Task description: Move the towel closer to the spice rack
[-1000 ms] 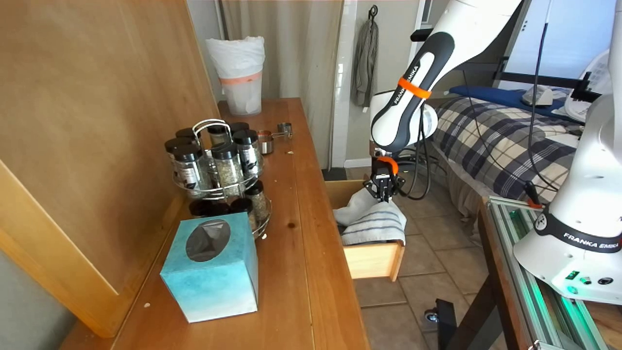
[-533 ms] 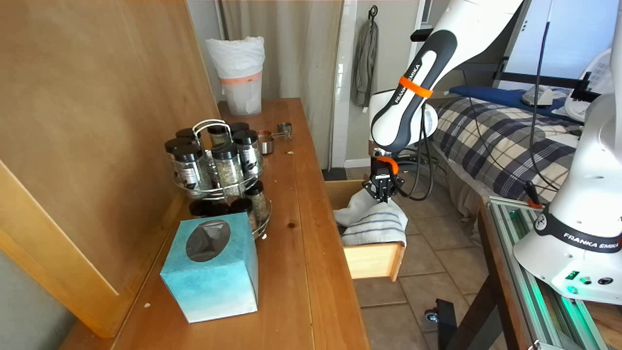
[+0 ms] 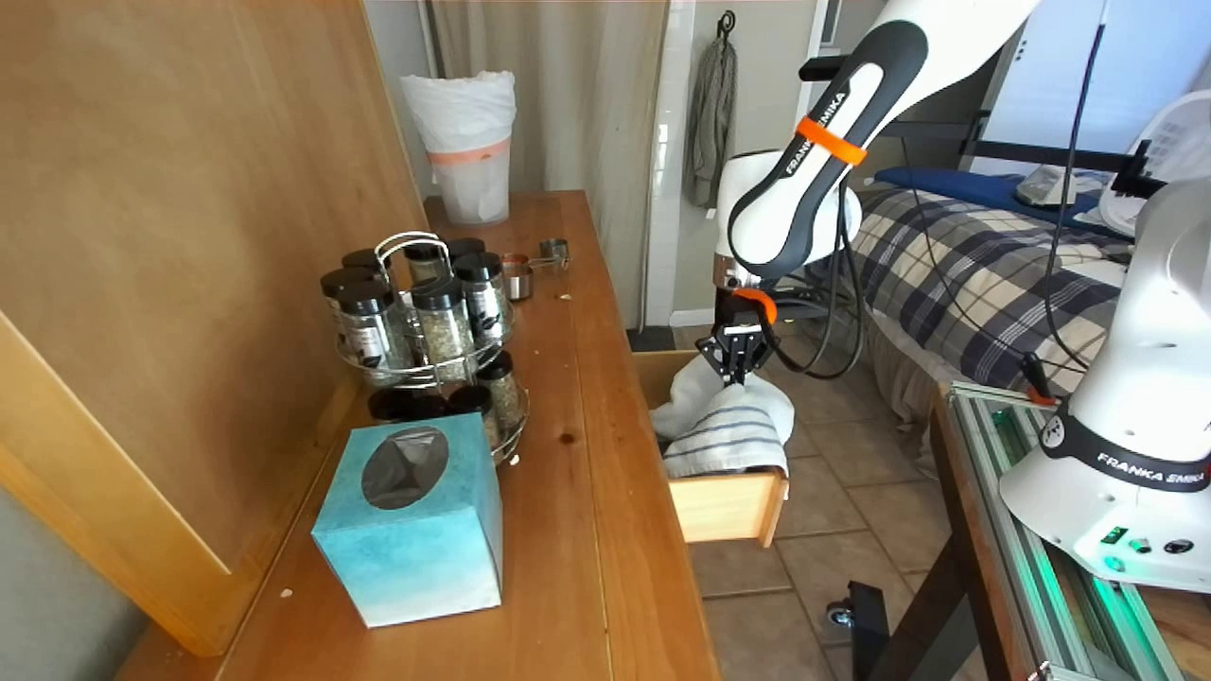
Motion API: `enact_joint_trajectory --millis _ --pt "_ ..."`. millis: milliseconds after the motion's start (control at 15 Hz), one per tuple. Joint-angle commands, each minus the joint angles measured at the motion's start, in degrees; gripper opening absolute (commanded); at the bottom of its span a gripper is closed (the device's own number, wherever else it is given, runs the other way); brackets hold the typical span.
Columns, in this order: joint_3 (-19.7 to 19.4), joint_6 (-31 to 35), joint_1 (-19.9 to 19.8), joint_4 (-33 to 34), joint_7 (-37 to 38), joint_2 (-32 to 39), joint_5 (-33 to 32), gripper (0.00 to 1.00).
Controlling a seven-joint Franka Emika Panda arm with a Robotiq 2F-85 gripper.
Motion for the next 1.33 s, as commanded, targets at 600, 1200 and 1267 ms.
enact_joint_trajectory --millis 600,1200,1267 --pt "4.8 12.9 1.6 -7.9 0.6 -21.2 -6.4 0.03" --pt "9.0 12.1 2.6 -5.4 -5.5 -31.2 -1.9 0.11" --pt "9.0 11.7 2.9 -5.3 -6.0 -32.5 -1.5 0.11"
